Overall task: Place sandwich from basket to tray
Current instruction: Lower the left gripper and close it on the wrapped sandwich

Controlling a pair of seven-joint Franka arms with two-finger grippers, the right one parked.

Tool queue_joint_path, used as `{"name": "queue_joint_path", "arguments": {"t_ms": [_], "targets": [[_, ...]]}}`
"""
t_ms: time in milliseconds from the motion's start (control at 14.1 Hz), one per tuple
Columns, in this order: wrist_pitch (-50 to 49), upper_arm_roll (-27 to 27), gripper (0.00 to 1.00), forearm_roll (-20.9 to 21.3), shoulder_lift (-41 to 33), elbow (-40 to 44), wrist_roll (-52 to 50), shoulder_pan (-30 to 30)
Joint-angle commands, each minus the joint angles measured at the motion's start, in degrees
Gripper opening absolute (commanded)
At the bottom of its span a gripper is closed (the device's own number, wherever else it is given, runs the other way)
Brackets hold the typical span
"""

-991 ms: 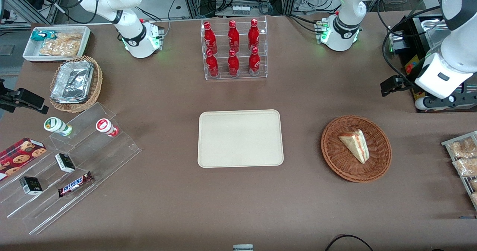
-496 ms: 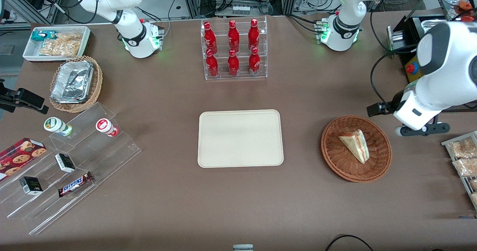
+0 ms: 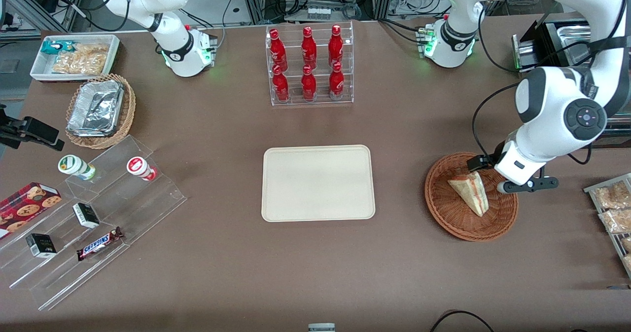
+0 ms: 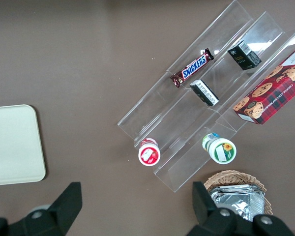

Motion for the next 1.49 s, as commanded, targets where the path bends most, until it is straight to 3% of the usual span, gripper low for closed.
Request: {"name": "queue_joint_path", "arguments": {"t_ms": [0,212,354,850,920,991,1062,1274,1416], "targets": [[10.38,0.03,1.00,0.67,-0.83,-6.72,-8.31,-0.03],[20.16,0.21,1.00,0.32,0.84,-11.66,-15.94,0.15],[20.71,0.38,1.00,0.32,2.77,-11.58,-22.98,0.15],[26.42,0.38,0.99,0.32,8.14,-11.05,-27.76,1.64],[26.42,0.38,0.92,0.23,8.14,-11.14,-28.11,1.90],[26.34,0.38,0.77,0.32,8.23,-11.05,-29.59,1.82],[26.16,0.30,0.68,0.41,8.84,-10.35,-30.91,1.82],[24.05,0.29,0.15,0.49,9.46,-8.50,-35.05,1.29],[19.86,0.12,0.09,1.11,9.02,-6.32,-34.62,1.12]]}}
